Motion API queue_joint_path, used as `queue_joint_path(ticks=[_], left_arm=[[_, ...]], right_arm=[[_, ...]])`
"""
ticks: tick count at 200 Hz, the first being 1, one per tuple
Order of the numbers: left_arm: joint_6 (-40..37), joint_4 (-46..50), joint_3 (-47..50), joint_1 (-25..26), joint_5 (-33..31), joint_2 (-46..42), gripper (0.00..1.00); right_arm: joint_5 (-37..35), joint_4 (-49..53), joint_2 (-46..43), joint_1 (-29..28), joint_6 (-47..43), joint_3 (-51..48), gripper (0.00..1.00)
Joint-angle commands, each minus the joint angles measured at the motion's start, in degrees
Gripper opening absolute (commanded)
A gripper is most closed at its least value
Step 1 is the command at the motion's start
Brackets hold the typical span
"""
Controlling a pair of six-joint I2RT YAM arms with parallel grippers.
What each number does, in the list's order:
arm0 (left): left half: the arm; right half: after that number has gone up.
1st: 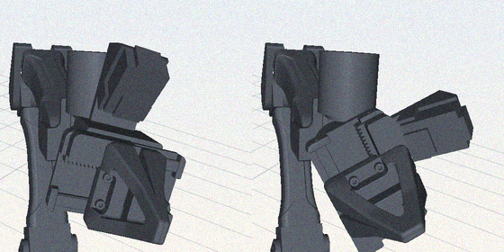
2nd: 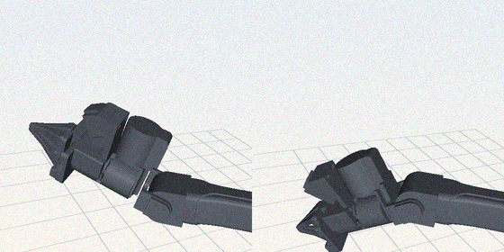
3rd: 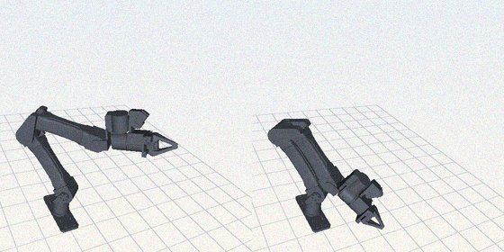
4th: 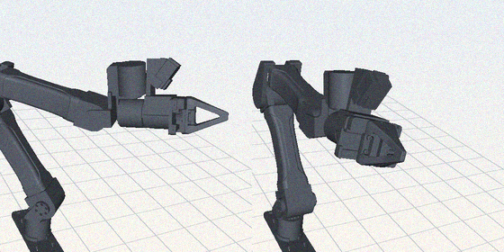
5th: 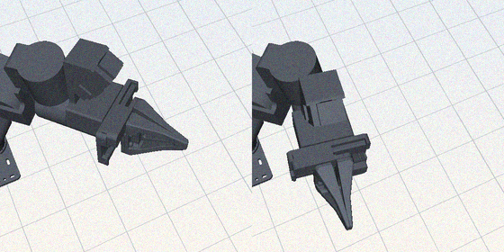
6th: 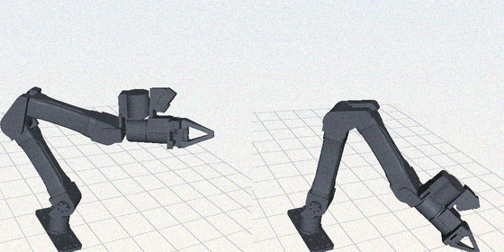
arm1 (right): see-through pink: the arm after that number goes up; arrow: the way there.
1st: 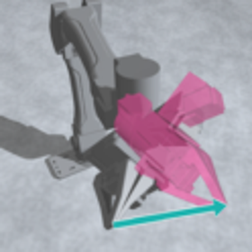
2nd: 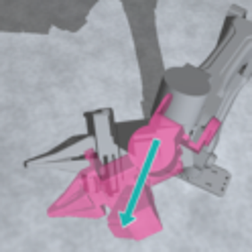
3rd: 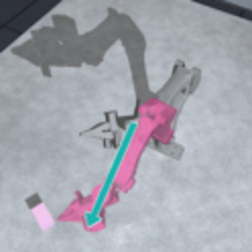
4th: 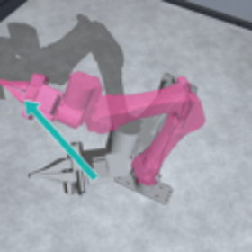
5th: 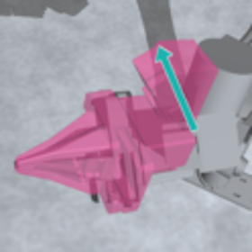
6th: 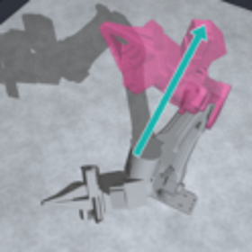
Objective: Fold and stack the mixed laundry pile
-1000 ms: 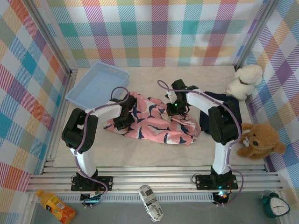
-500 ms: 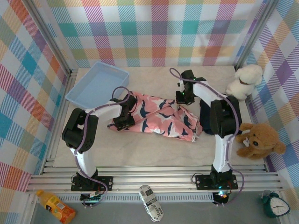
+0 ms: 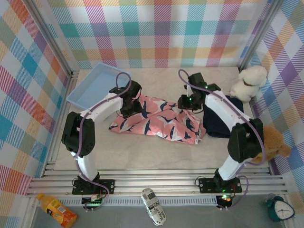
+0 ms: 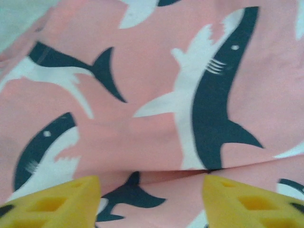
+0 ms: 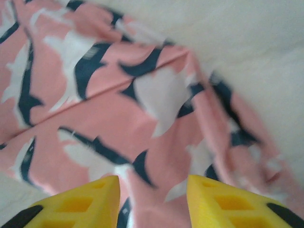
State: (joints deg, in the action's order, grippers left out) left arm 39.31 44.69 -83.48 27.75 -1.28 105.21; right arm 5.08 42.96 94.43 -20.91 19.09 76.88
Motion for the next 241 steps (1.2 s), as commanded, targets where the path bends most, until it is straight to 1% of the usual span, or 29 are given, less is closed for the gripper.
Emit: queue_joint_path(ticks=[1,16,28,37,54,69,84,104,120,133,146,166,179,187,190,197,203,227,241], left_arm=[[2.65,-2.15,0.24,0.82,3.05,4.91,0.53],[3.34,-2.73,1.38,0.76,0.69,7.86,0.52],[2.98,-1.65,1.11,0.54,-1.91,10.1,0.51],[1.4,-0.69,0.14,0.56,-4.16,12.26,0.51],[-2.58,1.41,-3.03,0.41,-8.19,16.78,0.52],[-6.26,3.06,-7.5,-0.42,-10.15,21.06,0.52],[-8.63,5.01,-13.64,-1.83,-10.87,25.15,0.52],[-11.9,6.31,-22.51,-2.77,-13.12,29.0,0.53],[-13.83,8.81,-32.06,-3.04,-13.49,32.85,0.53],[-14.82,11.62,-40.57,-3.06,-12.67,36.52,0.53],[-15.14,14.3,-48.42,-3.1,-11.4,40.0,0.55],[-15.23,17.44,-57.73,-3.09,-8.06,43.33,0.63],[-14.89,18.62,-60.79,-3.06,-5.79,43.06,0.68],[-14.26,18.98,-61.11,-3.12,-4.55,41.82,0.7],[-14.0,19.07,-60.93,-3.07,-4.04,41.22,0.7],[-13.63,19.29,-60.51,-2.98,-2.98,39.54,0.72],[-13.41,19.22,-59.72,-2.99,-1.97,37.94,0.73],[-13.12,16.09,-52.81,-2.28,2.06,29.71,0.75],[-12.8,13.11,-47.1,-1.22,4.28,24.96,0.75]], right_arm=[[2.65,-2.9,3.05,0.48,8.38,-9.36,0.41],[2.39,-5.41,3.51,2.76,9.63,-13.59,0.44],[3.01,-5.76,4.32,5.24,8.56,-15.26,0.46],[4.11,-6.17,4.83,6.71,6.2,-16.07,0.5],[9.03,-7.14,6.0,7.72,-0.88,-17.09,0.59],[9.83,-5.29,8.06,7.72,-5.1,-17.21,0.6],[10.2,-2.95,10.13,7.92,-5.73,-16.65,0.6],[11.32,-3.03,8.48,7.84,-4.38,-17.61,0.61],[10.99,-2.14,7.6,7.85,-1.86,-18.3,0.61],[12.43,-2.23,6.82,7.47,-0.21,-19.47,0.61],[14.9,-3.51,5.79,5.92,1.62,-20.83,0.61],[17.55,-5.56,5.02,2.02,4.69,-21.02,0.61],[15.73,-5.05,4.69,-0.35,5.91,-18.8,0.62],[13.92,-4.63,3.85,-0.81,6.76,-17.34,0.67],[12.97,-4.44,3.37,-0.8,7.23,-16.78,0.71],[10.24,-3.78,2.03,-0.78,8.59,-15.47,0.89],[8.13,-2.95,0.93,-0.69,9.28,-14.22,0.99],[3.67,1.3,-2.8,0.05,12.07,-9.04,1.0],[2.94,3.49,-4.74,0.1,13.17,-7.72,1.0]])
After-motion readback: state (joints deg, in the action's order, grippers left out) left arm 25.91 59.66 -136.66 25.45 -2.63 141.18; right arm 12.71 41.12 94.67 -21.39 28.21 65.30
